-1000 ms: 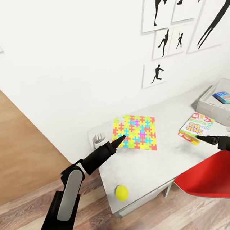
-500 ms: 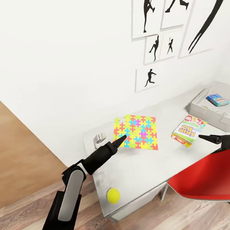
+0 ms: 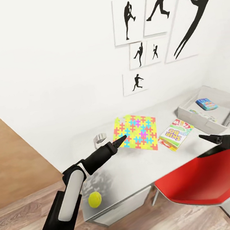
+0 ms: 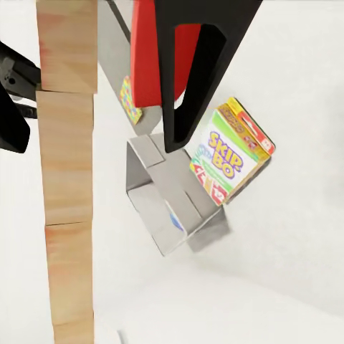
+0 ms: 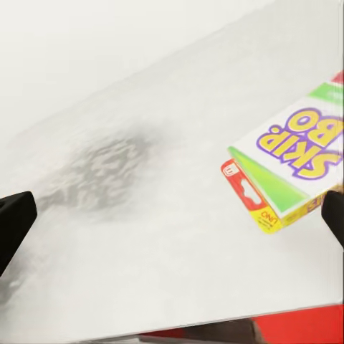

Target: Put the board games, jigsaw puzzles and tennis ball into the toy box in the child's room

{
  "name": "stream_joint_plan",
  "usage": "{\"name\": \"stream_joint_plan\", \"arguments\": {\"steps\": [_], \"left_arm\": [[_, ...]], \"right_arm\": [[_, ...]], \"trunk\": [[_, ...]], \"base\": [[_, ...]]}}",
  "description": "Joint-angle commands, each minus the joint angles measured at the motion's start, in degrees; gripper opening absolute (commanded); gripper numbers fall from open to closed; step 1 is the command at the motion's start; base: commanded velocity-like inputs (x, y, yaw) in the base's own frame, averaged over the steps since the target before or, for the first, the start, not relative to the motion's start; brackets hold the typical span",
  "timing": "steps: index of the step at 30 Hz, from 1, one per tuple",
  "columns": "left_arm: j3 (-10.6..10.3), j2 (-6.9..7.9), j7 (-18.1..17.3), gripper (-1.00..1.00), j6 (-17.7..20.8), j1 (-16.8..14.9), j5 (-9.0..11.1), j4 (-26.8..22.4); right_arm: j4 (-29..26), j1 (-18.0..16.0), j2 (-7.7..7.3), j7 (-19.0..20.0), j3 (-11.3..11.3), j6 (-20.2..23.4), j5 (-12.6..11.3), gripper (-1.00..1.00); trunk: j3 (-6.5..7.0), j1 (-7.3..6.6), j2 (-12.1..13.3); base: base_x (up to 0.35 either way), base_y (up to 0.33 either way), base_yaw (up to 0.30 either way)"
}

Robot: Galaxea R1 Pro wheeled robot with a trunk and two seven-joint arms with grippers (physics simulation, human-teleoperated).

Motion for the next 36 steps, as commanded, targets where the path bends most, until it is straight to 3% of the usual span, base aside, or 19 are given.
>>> {"name": "stream_joint_plan", "arguments": {"steps": [1, 9, 29, 36], "left_arm": [[0.1, -0.04, -0.1, -1.00, 0.3, 0.0, 0.1, 0.0], [0.1, -0.06, -0.2, -1.00, 0.3, 0.0, 0.1, 0.0], [0.0, -0.07, -0.3, -1.00, 0.2, 0.0, 0.1, 0.0], [-1.1, -0.07, 0.0, -1.00, 0.2, 0.0, 0.1, 0.0]], "right_arm": [[0.0, -0.1, 0.00, 0.6, -0.1, 0.4, 0.6, 1.00], [0.0, -0.1, -0.01, 0.6, -0.1, 0.4, 0.6, 1.00], [0.0, -0.1, -0.08, 0.6, 0.1, 0.4, 0.6, 1.00], [0.0, -0.1, -0.04, 0.7, 0.2, 0.4, 0.5, 1.00]], "trunk": [[-0.01, 0.04, -0.1], [0.73, 0.04, -0.1], [2.58, 0.04, -0.1], [3.23, 0.04, -0.1]], "base": [[0.000, -0.277, 0.000], [0.000, -0.183, 0.000], [0.000, -0.027, 0.000], [0.019, -0.205, 0.000]]}}
